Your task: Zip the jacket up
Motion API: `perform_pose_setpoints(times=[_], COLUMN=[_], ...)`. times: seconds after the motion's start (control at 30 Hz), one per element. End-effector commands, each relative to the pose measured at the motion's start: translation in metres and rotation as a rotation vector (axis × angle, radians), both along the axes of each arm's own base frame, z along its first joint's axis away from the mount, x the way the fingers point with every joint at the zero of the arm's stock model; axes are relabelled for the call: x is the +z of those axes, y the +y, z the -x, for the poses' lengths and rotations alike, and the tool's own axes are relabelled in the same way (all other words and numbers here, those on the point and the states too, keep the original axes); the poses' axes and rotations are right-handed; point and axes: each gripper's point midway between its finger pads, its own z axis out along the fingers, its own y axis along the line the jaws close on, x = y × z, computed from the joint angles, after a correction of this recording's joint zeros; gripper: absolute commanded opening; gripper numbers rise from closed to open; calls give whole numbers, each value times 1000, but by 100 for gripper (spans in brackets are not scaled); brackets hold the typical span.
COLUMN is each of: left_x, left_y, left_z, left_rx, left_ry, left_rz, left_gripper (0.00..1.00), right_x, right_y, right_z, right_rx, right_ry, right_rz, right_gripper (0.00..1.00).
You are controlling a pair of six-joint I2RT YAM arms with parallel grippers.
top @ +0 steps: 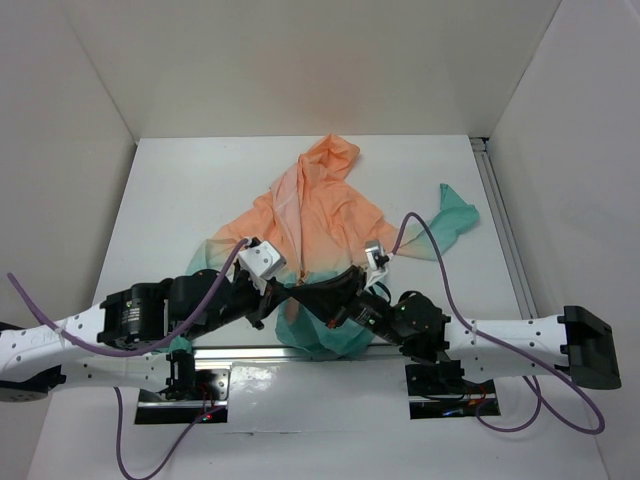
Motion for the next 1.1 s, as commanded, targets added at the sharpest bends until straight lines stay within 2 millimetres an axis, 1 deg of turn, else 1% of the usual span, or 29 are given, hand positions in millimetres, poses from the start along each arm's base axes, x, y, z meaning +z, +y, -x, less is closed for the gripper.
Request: perform_pose_setpoints(times=[0.0,0.07,0.1,0.13,0.2,0.23,0.27,0.3,0.33,0.37,0.43,0.47,0.5,0.53,0.57,0.63,0.67,0.7,0.73,0.87,1.0,1.07], left_x=[11,15,15,15,15,15,15,15,15,15,15,15,15,13,20,20,22,22,22,21,18,18], left_y=[-7,-7,-7,-7,-7,-7,-7,-7,-7,-7,-6,-6,-5,-4,-1,-1,2,2,2,3,0,0], left_z=[0,0,0,0,0,0,0,0,0,0,-1,-1,-3,-2,-2,-3,-3,-3,-3,-3,-3,-3], left_rx=[-19,-19,-19,-19,-19,-19,-19,-19,-19,-19,-10,-10,0,0,0,8,9,9,9,8,11,11], left_ry=[-25,-27,-27,-27,-27,-27,-27,-27,-27,-27,-30,-30,-34,-31,-36,-39,-41,-41,-41,-39,-30,-30], left_rz=[40,49,49,49,49,49,49,49,49,49,49,49,48,37,56,56,66,66,66,57,52,52], left_gripper=[0,0,0,0,0,0,0,0,0,0,0,0,0,0,0,0,0,0,0,0,0,0], right_x=[40,44,42,45,42,47,47,46,43,44,47,40,45,39,40,27,29,23,22,25,31,24], right_y=[-10,-12,-11,-14,-14,-17,-17,-19,-18,-17,-21,-19,-22,-24,-28,-31,-31,-31,-32,-36,-35,-31], right_z=[-4,-5,-5,-4,-2,1,1,2,3,3,1,-1,-4,-11,-14,-20,-20,-20,-22,-27,-32,-39], right_rx=[-38,-46,-46,-46,-34,-24,-24,-24,-18,-18,-36,-45,-63,-104,-124,-157,-161,-161,-171,-196,-173,-174], right_ry=[-53,-50,-48,-50,-55,-63,-64,-64,-73,-72,-84,-74,-78,-61,-52,-32,-42,-40,-36,-59,-59,-46], right_rz=[-86,-88,-80,-90,-84,-101,-101,-104,-86,-83,-70,-46,-41,-7,-7,17,12,25,25,11,-5,10], right_gripper=[0,0,0,0,0,0,2,4,7,9,17,23,28,35,38,43,46,49,51,52,52,52])
